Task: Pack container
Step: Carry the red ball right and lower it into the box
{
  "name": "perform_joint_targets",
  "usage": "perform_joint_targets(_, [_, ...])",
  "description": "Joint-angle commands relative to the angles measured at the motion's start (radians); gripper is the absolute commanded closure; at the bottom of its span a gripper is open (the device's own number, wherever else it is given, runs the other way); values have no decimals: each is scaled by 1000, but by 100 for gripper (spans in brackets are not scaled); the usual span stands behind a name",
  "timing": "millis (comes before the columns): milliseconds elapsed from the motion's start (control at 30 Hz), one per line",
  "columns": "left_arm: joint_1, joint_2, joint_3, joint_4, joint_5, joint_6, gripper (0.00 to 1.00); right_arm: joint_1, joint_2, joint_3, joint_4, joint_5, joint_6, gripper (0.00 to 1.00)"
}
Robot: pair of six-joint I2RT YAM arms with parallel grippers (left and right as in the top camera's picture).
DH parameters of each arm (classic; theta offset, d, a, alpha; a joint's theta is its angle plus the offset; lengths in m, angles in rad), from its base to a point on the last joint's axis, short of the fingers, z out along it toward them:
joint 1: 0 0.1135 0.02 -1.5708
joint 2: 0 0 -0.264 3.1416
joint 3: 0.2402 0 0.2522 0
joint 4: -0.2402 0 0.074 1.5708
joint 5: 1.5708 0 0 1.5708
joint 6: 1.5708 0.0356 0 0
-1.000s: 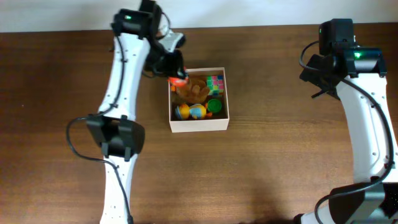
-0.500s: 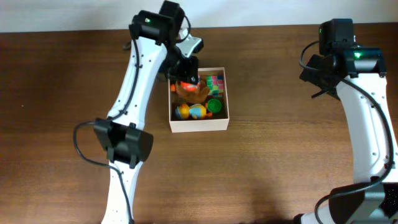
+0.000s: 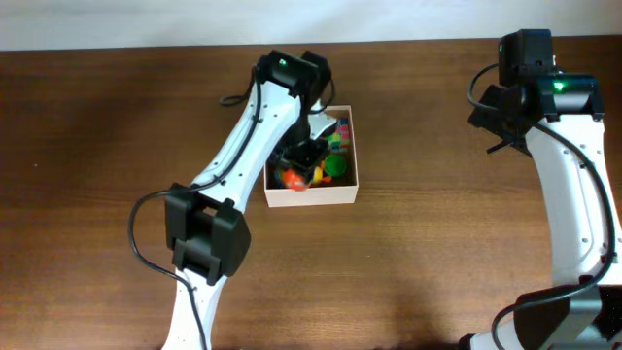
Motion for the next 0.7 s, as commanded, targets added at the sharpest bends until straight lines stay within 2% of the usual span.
perform_joint_targets(0, [6,-36,-28,45,-37,16,67,-4,7,1,0,2,-5,1])
perform_joint_targets(300, [1,-36,-42,156,-35,16,69,-4,7,1,0,2,-5,1])
perform_joint_targets(667, [-9,-36,-42,193,32,16,68,-4,7,1,0,2,-5,1])
